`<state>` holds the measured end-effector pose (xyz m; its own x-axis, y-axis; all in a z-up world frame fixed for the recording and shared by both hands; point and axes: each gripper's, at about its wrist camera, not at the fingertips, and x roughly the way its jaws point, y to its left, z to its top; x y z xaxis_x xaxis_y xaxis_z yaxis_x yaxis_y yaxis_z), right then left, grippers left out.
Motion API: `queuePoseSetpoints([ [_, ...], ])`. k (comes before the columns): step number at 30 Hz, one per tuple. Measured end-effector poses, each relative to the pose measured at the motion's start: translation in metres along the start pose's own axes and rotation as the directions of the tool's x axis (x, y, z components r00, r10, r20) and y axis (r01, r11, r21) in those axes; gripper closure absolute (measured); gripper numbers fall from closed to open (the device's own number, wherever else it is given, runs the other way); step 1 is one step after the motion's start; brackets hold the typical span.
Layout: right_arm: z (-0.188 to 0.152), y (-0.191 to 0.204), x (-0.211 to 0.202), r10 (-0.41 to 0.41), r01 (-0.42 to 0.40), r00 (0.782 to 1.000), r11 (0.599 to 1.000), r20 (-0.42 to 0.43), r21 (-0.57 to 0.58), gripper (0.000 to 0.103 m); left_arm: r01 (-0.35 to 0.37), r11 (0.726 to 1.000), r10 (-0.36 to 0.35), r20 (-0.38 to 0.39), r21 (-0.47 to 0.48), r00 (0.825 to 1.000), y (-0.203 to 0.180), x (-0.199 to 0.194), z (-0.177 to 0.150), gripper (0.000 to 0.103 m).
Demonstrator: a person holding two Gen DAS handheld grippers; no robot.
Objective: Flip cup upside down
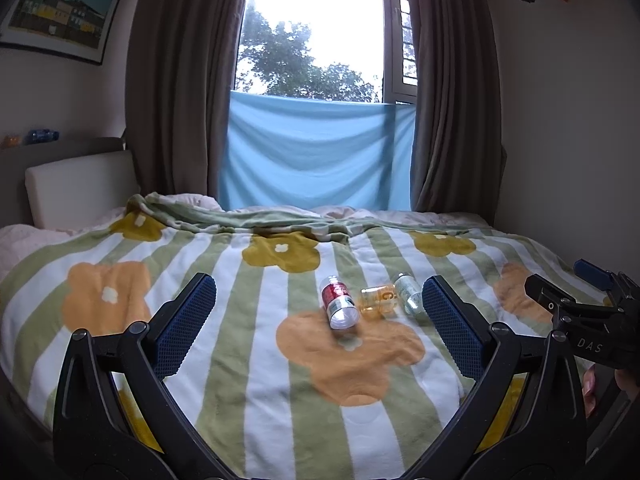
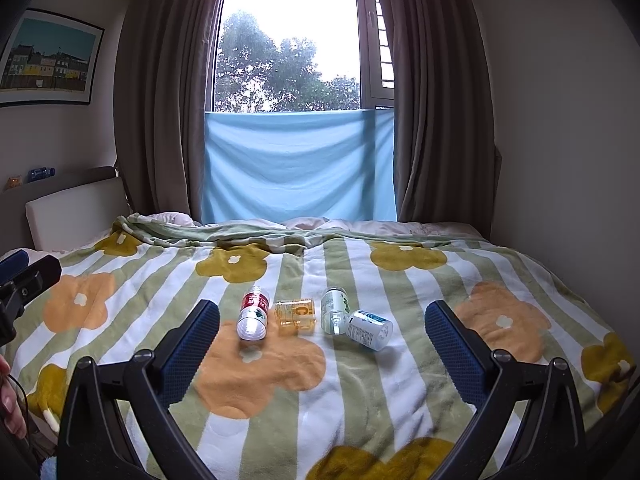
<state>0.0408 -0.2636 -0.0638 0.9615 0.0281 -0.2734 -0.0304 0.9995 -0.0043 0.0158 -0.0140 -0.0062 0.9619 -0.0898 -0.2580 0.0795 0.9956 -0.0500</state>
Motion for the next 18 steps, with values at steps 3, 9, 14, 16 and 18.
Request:
queuePoseSetpoints([
  [3, -0.004, -0.001, 0.009, 0.015, -0.015, 1.0, 1.0, -0.025, 0.004, 0.0, 0.006, 1.0, -0.006, -0.025, -0.008, 1.0, 0.002, 0.01, -0.004, 0.0],
  [9, 0.001, -0.015, 0.059, 0.049, -0.056, 0.992, 0.997, -0.12, -0.049, 0.0, 0.006, 0.999, -0.009, -0.094, -0.034, 0.996, 0.01, 0.042, -0.011, 0.0],
  [14, 0.006, -0.037, 0.142, 0.094, -0.138, 0.955, 0.981, -0.283, -0.138, 0.0, -0.008, 0.999, 0.001, -0.137, -0.049, 0.991, 0.017, 0.063, -0.023, 0.0],
  [16, 0.004, -0.046, 0.183, 0.104, -0.174, 0.924, 0.972, -0.368, -0.161, 0.0, -0.018, 0.998, 0.01, -0.154, -0.052, 0.988, 0.02, 0.071, -0.028, 0.0],
  [18, -0.002, -0.054, 0.223, 0.095, -0.2, 0.888, 0.961, -0.451, -0.19, 0.0, -0.029, 0.998, 0.019, -0.173, -0.057, 0.985, 0.023, 0.079, -0.033, 0.0],
])
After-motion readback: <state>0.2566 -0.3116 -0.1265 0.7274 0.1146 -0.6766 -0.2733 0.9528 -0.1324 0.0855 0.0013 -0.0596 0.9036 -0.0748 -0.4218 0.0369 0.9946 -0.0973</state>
